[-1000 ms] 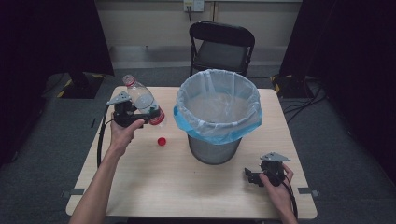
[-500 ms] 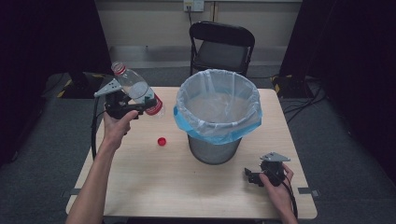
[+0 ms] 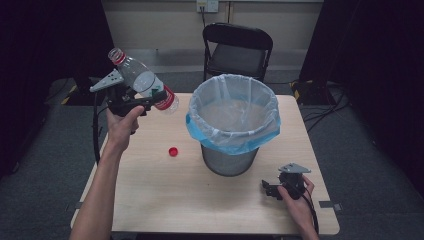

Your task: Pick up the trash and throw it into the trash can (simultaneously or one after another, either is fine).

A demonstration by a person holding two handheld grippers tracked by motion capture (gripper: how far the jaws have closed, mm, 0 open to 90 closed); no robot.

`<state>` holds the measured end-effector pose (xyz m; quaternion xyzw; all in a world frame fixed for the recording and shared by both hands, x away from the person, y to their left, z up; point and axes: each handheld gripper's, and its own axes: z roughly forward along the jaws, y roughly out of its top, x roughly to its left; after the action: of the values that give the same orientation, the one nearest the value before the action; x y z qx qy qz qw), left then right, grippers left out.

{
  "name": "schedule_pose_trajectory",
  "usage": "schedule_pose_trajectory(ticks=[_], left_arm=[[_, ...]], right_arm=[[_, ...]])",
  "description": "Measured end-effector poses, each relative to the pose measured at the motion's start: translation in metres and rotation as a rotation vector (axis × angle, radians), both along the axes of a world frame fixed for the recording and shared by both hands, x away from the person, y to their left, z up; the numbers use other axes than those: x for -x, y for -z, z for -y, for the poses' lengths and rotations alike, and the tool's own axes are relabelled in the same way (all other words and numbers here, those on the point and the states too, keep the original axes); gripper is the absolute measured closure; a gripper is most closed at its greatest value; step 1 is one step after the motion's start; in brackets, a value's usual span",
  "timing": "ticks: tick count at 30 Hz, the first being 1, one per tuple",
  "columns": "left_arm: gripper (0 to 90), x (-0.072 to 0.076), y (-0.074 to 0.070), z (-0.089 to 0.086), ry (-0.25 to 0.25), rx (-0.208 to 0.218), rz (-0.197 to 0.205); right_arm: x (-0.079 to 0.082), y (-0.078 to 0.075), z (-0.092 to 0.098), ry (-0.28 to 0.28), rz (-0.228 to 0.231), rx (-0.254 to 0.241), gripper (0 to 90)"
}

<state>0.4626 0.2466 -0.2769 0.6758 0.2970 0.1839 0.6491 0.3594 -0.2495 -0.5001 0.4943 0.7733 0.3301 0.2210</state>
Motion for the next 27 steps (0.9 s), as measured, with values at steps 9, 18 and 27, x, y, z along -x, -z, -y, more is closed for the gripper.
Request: schedule_pose_trajectory(ticks=[9,18,27], left_arm=[[27.8,0.007,-0.023,0.004,0.019,0.029,0.040],[27.8,0.017,-0.041,0.013,0.054,0.033,0.074],[27.8,0.027,-0.060,0.023,0.103,0.057,0.108]], right_arm=[[0.000,0.000,0.000,0.000,0.000,-0.001,8.5],[0.000,0.000,0.000,0.000,0.000,0.000,8.5],[0.000,0.000,0.000,0.000,0.000,0.000,8.5]])
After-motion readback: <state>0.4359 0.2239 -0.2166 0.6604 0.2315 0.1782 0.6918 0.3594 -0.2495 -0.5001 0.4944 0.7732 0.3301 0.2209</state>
